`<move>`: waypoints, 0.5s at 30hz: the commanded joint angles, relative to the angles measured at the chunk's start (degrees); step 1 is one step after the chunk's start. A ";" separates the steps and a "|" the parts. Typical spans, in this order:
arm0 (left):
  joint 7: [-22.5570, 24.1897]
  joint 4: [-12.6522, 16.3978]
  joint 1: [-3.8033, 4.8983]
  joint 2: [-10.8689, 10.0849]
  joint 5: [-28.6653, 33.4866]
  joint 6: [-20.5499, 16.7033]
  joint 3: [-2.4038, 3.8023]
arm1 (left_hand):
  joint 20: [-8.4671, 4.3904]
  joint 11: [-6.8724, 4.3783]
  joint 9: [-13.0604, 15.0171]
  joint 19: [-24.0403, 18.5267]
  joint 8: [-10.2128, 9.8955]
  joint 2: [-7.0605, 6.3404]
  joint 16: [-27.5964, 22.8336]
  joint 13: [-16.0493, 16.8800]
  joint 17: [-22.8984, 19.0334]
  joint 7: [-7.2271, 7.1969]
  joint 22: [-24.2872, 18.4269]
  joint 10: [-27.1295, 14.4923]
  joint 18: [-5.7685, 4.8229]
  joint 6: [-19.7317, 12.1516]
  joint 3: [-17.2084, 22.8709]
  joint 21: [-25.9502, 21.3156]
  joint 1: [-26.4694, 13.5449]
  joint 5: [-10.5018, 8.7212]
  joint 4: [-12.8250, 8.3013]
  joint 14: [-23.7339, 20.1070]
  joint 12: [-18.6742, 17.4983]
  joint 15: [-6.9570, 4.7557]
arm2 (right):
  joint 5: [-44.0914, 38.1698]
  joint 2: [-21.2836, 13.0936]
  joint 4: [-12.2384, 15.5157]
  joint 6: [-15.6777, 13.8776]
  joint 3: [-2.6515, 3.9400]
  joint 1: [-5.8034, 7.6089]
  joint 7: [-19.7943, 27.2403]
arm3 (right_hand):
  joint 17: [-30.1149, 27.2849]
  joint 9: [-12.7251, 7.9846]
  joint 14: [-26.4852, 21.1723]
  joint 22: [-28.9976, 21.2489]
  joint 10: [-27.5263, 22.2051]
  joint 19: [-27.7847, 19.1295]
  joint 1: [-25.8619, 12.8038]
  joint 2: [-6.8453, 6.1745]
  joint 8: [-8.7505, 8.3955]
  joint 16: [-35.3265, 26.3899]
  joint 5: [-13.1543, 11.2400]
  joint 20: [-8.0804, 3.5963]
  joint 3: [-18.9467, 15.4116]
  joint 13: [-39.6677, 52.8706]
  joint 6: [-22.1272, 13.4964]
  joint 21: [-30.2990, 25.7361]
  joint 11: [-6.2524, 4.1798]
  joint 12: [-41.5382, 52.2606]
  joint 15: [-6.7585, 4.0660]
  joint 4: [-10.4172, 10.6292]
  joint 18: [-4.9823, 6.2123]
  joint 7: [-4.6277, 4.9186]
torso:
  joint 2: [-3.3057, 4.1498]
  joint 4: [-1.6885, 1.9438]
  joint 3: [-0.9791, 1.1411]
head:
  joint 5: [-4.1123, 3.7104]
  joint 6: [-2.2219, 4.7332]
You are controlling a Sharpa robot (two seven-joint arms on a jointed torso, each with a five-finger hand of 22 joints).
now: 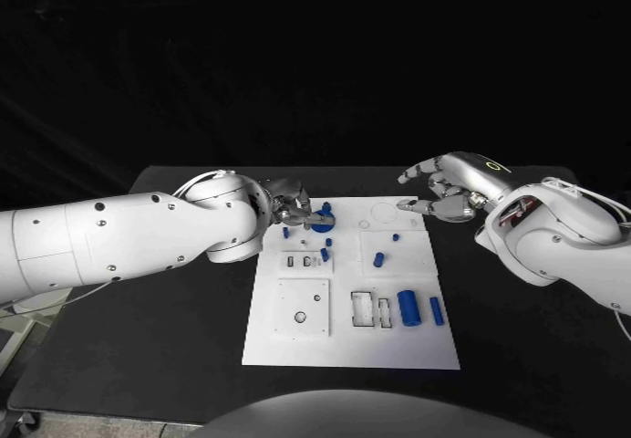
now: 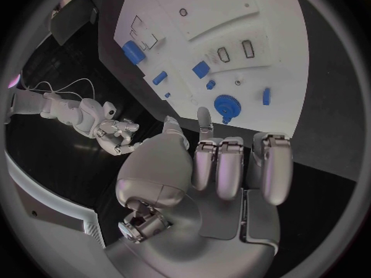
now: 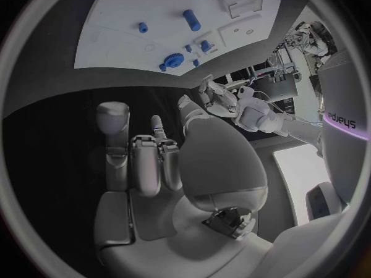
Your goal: Assemble the parts on the task board
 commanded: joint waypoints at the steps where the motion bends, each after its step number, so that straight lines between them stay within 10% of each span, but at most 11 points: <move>1: -5.95 -1.73 -0.16 2.10 0.08 5.59 0.00 | -0.42 -0.44 0.76 3.74 0.49 0.26 0.14 15.09 15.06 -0.16 13.06 6.09 -0.73 -0.49 -0.21 0.29 -0.56 0.29 -0.03 6.02 0.12 -0.43 | -0.11 0.16 -0.31 0.59 -0.15 -0.45 0.35 | 4.29 -0.12 4.06 0.08 6.01 0.19 0.07 0.74 0.33 0.11 0.40 0.35 0.04 15.09 0.42 -0.16 0.45 0.22 0.30 0.38 -0.97 -0.11 | -1.30 -0.18 0.21 | -0.23 -0.48; 15: -8.11 -8.92 -2.04 8.62 -1.34 11.19 -0.02 | -0.95 -0.94 2.95 3.19 -1.73 0.04 0.14 15.09 15.06 -0.62 12.54 6.09 -0.57 -0.15 1.98 0.01 2.11 2.23 -1.76 6.02 0.12 -0.96 | 0.75 -0.06 -1.33 -0.95 -0.92 -1.57 1.42 | 4.30 -0.53 4.06 0.27 6.01 0.33 0.43 1.17 0.21 0.17 1.89 0.31 0.11 15.09 0.42 -0.15 0.34 0.22 0.22 0.26 -0.96 -0.22 | -3.54 -0.23 0.90 | 0.31 -1.79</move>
